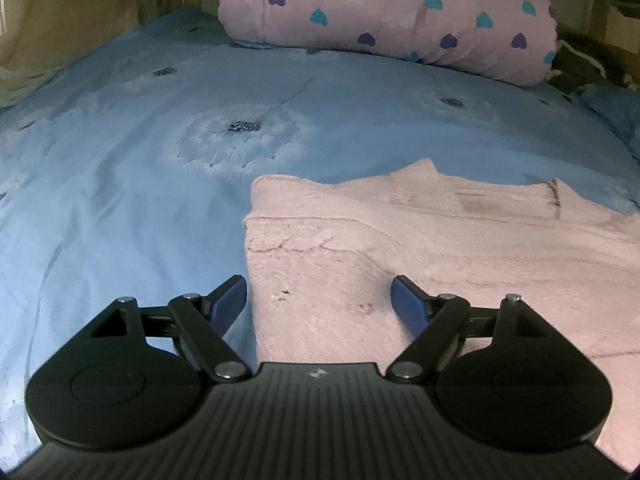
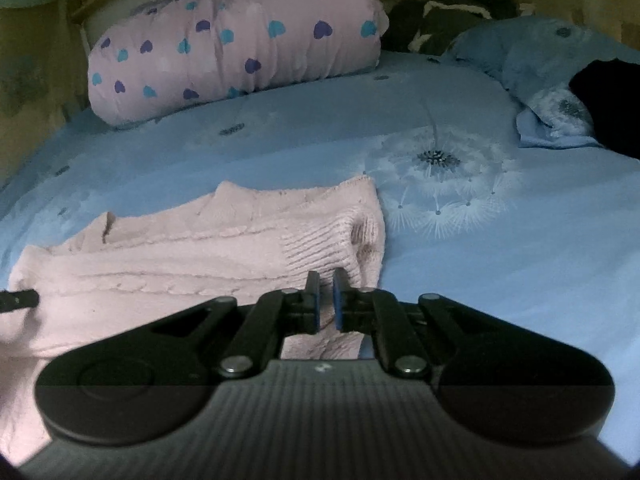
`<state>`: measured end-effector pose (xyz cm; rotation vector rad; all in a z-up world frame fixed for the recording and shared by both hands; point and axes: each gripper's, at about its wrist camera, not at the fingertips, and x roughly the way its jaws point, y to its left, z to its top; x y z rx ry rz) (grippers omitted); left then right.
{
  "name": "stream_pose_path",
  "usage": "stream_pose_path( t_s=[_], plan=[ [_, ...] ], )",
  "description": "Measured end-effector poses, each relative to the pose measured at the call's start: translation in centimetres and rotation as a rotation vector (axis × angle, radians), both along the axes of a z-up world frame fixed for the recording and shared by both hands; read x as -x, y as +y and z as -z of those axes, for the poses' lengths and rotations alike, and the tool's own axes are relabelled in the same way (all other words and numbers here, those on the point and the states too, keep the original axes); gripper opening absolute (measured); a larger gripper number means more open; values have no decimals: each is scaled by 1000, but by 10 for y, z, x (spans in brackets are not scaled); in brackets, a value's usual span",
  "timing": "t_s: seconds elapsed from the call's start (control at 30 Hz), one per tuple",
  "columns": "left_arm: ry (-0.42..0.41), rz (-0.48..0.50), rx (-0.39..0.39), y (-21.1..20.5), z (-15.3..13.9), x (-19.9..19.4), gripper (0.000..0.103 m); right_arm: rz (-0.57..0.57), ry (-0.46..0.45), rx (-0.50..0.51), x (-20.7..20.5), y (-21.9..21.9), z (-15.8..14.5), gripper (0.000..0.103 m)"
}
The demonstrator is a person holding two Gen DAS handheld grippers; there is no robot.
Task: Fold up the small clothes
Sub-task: 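Fold the held side edge over the body with the right tool, release, then move both tools to the ribbed hem of the cardigan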
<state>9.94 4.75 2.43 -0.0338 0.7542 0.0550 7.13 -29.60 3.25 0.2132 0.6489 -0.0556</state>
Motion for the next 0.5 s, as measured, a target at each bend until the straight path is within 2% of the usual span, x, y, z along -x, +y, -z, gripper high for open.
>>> stream_pose_path(
  t_s=[0.1, 0.17, 0.2, 0.23, 0.37, 0.5],
  plan=[
    [-9, 22, -11, -3, -10, 17, 84, 3, -8, -6, 10, 3, -9, 15],
    [-6, 23, -22, -3, -16, 30, 84, -8, -9, -7, 17, 6, -17, 31],
    [-8, 23, -26, -3, -20, 38, 84, -14, -19, -18, 23, 9, -22, 45],
    [-10, 24, -29, -3, -25, 45, 84, -17, -36, -34, 30, 11, -27, 53],
    [-17, 24, -30, 0, -47, 78, 85, -57, -72, -82, 59, 24, -44, 53],
    [-32, 34, -48, -1, -66, 117, 88, -109, -83, -49, 92, 41, -57, 53]
  ],
)
